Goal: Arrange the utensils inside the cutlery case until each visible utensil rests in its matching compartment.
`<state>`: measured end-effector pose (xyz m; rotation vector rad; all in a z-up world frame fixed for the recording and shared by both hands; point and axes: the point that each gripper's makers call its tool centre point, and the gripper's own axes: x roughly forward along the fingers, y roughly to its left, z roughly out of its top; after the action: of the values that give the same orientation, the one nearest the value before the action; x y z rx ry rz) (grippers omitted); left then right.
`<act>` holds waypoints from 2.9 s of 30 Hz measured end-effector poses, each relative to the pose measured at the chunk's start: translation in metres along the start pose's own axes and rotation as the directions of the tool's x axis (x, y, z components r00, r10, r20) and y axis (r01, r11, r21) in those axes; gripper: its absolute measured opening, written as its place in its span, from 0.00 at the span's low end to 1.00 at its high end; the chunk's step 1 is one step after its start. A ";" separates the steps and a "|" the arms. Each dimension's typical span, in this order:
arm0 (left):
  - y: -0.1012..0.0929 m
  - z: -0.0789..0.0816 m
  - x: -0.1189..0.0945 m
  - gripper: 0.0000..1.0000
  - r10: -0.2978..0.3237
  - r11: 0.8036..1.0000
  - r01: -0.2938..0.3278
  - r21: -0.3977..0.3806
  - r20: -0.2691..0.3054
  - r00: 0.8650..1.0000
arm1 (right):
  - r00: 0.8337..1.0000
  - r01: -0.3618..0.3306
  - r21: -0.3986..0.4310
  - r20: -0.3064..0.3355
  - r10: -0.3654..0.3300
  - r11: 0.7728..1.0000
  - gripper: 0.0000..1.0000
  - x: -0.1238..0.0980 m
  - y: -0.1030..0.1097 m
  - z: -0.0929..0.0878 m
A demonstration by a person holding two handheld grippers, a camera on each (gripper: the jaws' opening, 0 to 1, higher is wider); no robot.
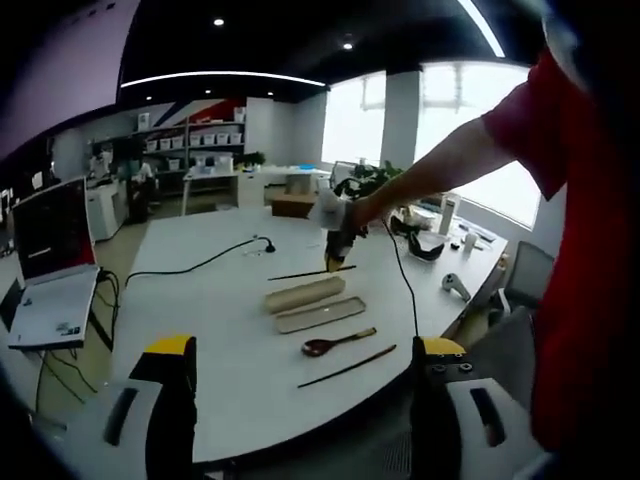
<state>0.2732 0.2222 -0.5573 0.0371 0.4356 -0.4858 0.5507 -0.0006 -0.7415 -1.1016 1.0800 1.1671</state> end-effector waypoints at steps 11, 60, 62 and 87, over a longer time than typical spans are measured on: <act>-0.002 0.003 0.000 0.91 0.021 1.000 -0.021 0.016 -0.006 1.000 | 0.999 0.011 0.078 0.048 -0.014 0.997 0.00 0.013 -0.022 0.002; 0.004 -0.007 0.006 0.91 0.024 1.000 -0.023 0.018 -0.051 0.998 | 1.000 0.019 0.042 -0.013 -0.018 0.999 0.00 0.073 -0.022 -0.006; 0.004 -0.007 0.006 0.91 0.025 1.000 -0.024 0.017 -0.053 0.998 | 1.000 0.014 0.043 -0.016 -0.014 0.999 0.00 0.074 -0.022 -0.007; 0.000 -0.006 0.003 0.90 0.014 0.999 -0.013 0.039 -0.043 0.999 | 0.999 0.046 0.072 -0.002 -0.046 0.996 0.04 0.059 -0.021 -0.006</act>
<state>0.2730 0.2214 -0.5637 0.0884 0.4678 -0.4809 0.5760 0.0002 -0.7993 -1.0657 1.0833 1.0833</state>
